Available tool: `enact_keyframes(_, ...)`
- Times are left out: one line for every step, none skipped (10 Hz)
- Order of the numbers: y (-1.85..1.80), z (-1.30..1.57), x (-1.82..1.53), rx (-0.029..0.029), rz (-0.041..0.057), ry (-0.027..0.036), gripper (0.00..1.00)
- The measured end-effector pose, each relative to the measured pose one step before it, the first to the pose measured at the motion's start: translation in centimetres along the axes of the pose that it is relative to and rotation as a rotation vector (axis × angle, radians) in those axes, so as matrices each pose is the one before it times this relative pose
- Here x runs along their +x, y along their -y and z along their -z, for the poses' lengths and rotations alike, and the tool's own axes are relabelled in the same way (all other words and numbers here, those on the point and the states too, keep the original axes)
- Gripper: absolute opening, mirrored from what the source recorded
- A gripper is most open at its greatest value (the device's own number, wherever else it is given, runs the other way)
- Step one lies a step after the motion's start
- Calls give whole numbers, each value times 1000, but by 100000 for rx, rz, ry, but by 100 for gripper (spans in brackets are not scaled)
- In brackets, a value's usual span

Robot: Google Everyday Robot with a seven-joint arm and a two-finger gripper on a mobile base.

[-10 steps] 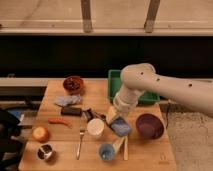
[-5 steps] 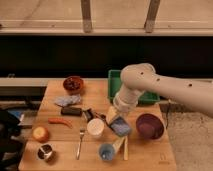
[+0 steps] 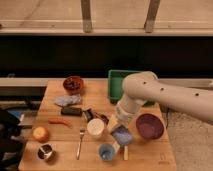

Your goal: Place sponge in plastic cup

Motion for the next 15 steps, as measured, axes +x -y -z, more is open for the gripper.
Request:
enact_keyframes(142,-261,572,-711,-743,228,0)
enact_keyframes(-82,-314,224,-742,-144,187,0)
enact_keyframes(-293,-483,156,-1153,490,96,0)
enact_keyframes(-190,-363,41,-1055,309,393,0)
enact_keyframes(-243,-603,42,-1566,270,357,0)
enact_keyframes(-397,-662,-19,-1450,702,126,0)
enact_keyframes(-643,-793,15,-1303,1148,-75,0)
enact_keyframes(-717,-674,98,-857,1300,-50,0)
enact_keyframes(-820,-809,244,-549,843,-173,0)
enact_keyframes(-1136,-1074,322,-273,983,-392,0)
enact_keyframes(-637,-885,118,674,10,-635,2)
enact_keyframes(-312,-753,-50,912,-351,-516,7)
enact_keyframes(-210,-975,-15,1962,-853,-1165,18)
enact_keyframes(112,-339,-109,1244,-981,-337,27)
enact_keyframes(226,-437,-163,1343,-954,-159,35)
